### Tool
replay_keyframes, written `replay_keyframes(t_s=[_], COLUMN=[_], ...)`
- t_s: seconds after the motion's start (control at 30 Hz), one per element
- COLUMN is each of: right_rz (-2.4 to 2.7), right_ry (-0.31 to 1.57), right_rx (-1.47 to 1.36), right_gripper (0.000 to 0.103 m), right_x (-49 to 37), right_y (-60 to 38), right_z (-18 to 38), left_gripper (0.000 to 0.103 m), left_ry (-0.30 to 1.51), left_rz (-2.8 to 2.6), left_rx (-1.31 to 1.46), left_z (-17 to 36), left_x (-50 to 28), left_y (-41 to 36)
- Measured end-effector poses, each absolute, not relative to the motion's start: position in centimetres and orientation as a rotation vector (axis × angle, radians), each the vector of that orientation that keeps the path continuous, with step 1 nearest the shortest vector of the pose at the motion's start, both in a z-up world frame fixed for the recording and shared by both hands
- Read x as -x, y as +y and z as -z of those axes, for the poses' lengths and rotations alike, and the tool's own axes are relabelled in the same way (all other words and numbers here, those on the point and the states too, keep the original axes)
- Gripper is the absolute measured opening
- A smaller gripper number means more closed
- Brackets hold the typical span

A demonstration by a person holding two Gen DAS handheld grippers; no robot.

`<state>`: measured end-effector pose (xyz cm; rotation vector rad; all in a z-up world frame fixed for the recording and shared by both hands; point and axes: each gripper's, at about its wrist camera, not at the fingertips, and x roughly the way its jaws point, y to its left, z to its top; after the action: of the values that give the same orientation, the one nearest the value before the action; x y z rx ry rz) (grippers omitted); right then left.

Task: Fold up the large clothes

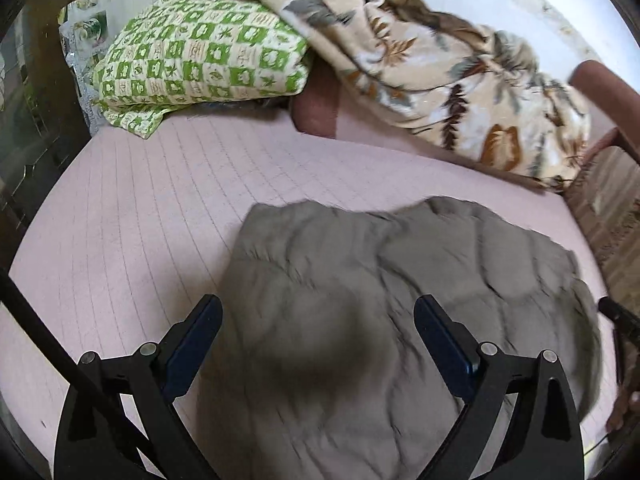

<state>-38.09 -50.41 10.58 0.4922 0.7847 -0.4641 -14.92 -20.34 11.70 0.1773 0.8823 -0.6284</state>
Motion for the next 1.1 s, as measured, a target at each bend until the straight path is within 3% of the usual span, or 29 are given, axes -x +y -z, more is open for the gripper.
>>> replay_keyframes(t_s=[0.27, 0.37, 0.53, 0.8, 1.1], right_rz=[0.433, 0.463, 0.49, 0.432, 0.443], right_ry=[0.867, 0.913, 0.929, 0.797, 0.834], right_rx=[-0.474, -0.476, -0.496, -0.469, -0.506], right_gripper=[0.057, 0.066, 0.07, 0.071, 0.071], right_x=[37.9, 37.0, 36.6, 41.6, 43.7], right_y=[-46.4, -46.5, -46.9, -41.6, -39.8], right_z=[-8.2, -6.1, -5.7, -9.6, -6.4], left_gripper=[0.097, 0.099, 0.098, 0.098, 0.098], left_ry=[0.997, 1.034, 0.997, 0.866, 0.889], left_rz=[0.618, 0.608, 0.591, 0.67, 0.612], left_rx=[-0.232, -0.183, -0.177, -0.133, -0.181], left_z=[-6.3, -4.3, -5.4, -8.0, -3.7], left_x=[16.6, 15.7, 16.7, 23.0, 24.7], left_y=[-21.6, -21.8, -21.6, -16.1, -15.0])
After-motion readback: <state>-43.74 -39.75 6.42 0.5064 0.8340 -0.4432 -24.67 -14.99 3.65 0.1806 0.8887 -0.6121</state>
